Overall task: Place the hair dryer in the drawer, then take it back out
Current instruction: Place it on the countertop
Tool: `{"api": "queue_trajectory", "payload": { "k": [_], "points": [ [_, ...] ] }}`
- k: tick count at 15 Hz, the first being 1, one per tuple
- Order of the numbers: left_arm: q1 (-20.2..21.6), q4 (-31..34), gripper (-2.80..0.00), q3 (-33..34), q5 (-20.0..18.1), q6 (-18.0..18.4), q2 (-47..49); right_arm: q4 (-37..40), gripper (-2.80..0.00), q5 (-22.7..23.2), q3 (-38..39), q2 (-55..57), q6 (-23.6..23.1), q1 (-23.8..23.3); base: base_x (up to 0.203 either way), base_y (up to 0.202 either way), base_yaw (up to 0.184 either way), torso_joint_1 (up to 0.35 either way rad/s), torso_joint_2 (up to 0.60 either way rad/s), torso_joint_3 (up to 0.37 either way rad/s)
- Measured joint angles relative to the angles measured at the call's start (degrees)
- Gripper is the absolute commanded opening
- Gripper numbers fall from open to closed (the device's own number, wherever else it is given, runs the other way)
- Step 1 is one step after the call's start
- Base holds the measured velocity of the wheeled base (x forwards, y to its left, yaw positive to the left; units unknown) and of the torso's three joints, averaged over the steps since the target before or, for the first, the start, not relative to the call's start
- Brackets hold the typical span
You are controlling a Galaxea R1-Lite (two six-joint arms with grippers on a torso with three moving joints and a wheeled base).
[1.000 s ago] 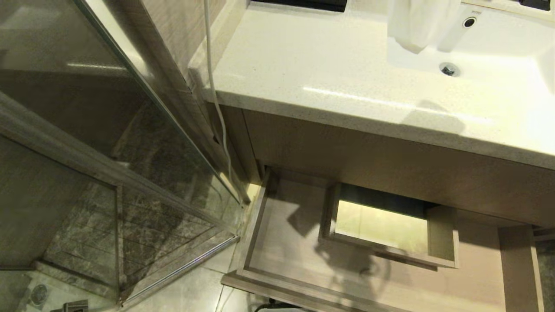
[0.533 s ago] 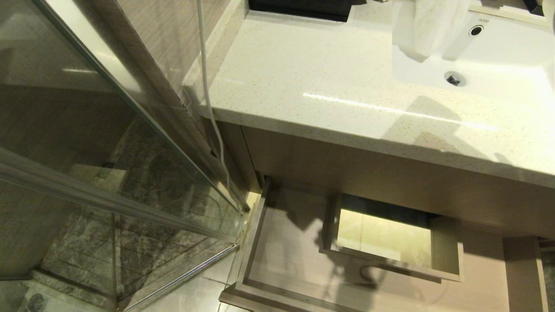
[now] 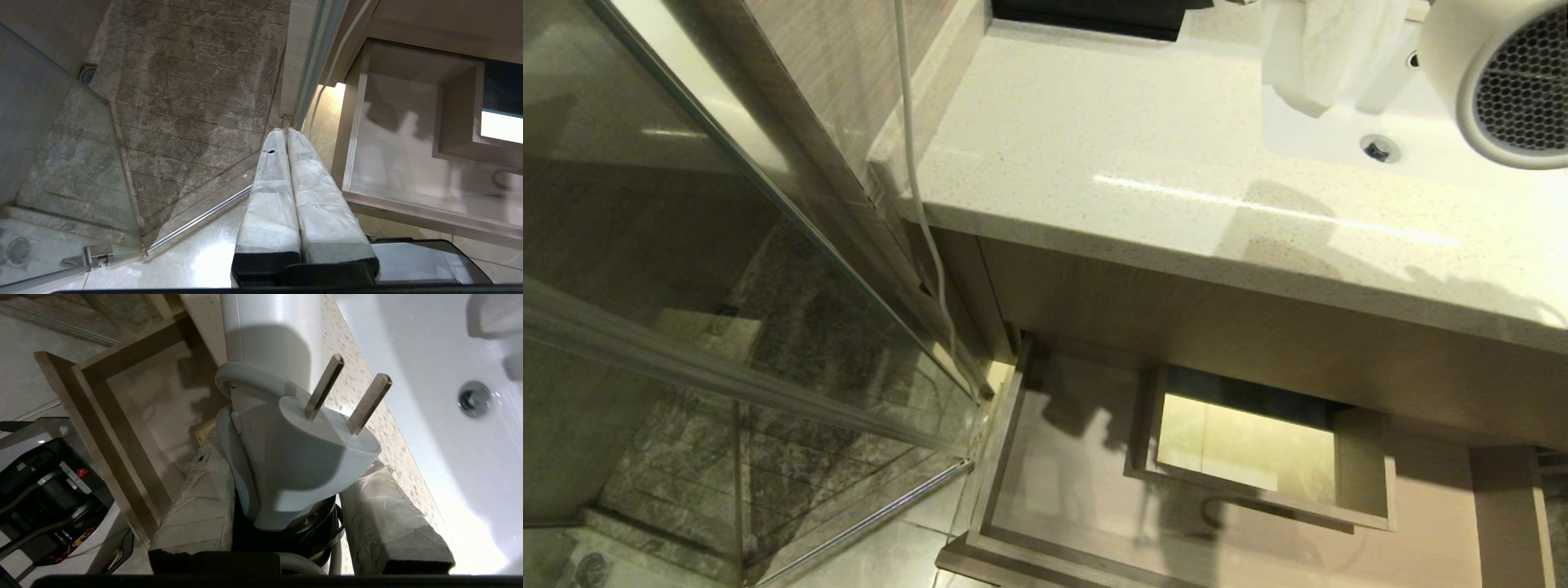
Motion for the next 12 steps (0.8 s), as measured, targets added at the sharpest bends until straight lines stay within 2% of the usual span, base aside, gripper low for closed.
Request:
{"api": "queue_trajectory", "payload": {
  "k": [2,5,8,12],
  "points": [
    [0.0,-0.02,-2.8,0.0,0.0,-0.01,0.0,0.36,-2.8,-0.29,-3.48,4.19,0.45,3.68,0.0,0.0,0.0,0.0,0.0,0.0],
    [0.0,-0.04,-2.8,-0.02,0.0,0.0,0.0,0.41,-2.8,-2.55,-9.54,10.64,3.5,7.59,0.0,0.0,0.0,0.0,0.0,0.0],
    [0.0,-0.05,-2.8,-0.02,0.0,-0.01,0.0,-0.2,-2.8,-6.69,-16.34,17.24,6.82,11.07,0.0,0.0,0.0,0.0,0.0,0.0],
    [0.0,0.0,-2.8,-0.05,0.0,0.01,0.0,-5.03,-2.8,-14.95,-18.81,22.85,10.41,15.31,0.0,0.0,0.0,0.0,0.0,0.0]
  ]
}}
